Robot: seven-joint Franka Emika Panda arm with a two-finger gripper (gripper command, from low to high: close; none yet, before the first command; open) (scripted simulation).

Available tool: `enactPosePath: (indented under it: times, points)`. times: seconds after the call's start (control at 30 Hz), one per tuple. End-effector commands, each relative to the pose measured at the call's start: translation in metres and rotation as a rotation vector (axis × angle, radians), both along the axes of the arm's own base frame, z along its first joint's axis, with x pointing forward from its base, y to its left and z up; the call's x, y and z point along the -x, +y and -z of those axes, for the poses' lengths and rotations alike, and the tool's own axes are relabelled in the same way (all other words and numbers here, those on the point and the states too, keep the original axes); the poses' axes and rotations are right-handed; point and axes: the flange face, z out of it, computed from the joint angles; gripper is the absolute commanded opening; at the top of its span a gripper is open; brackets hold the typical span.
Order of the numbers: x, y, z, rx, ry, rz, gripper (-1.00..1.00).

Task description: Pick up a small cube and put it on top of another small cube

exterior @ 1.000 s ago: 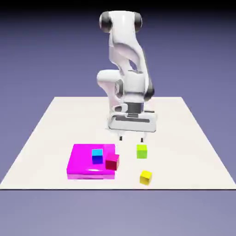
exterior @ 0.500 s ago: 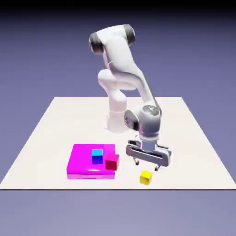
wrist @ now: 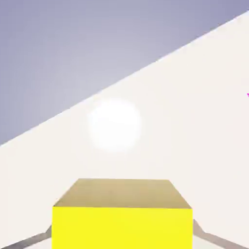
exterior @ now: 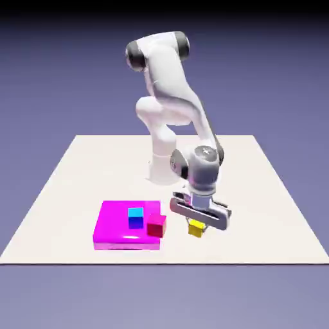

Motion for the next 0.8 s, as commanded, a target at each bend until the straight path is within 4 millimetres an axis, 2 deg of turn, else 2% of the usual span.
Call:
enactPosePath:
  times: [0.0,0.17,0.33,0.43,0.47,0.63,0.67,0.7,0.73,0.77]
  points:
    - [0.006,-0.012,-0.005,0.004,0.023,0.039,-1.00]
    - [0.035,-0.072,-0.038,-0.013,0.077,0.289,-1.00]
    - [0.049,-0.145,-0.085,-0.020,-0.044,0.646,-1.00]
    - [0.042,-0.173,-0.104,0.010,-0.159,0.778,-1.00]
    - [0.042,-0.173,-0.104,0.010,-0.159,0.778,-1.00]
    - [0.041,-0.174,-0.040,0.012,-0.160,0.779,-1.00]
    - [0.041,-0.173,-0.034,0.010,-0.159,0.778,-1.00]
    - [0.041,-0.173,-0.034,0.010,-0.159,0.778,1.00]
    - [0.041,-0.173,-0.034,0.010,-0.159,0.778,1.00]
    - [0.041,-0.175,-0.047,0.014,-0.160,0.779,1.00]
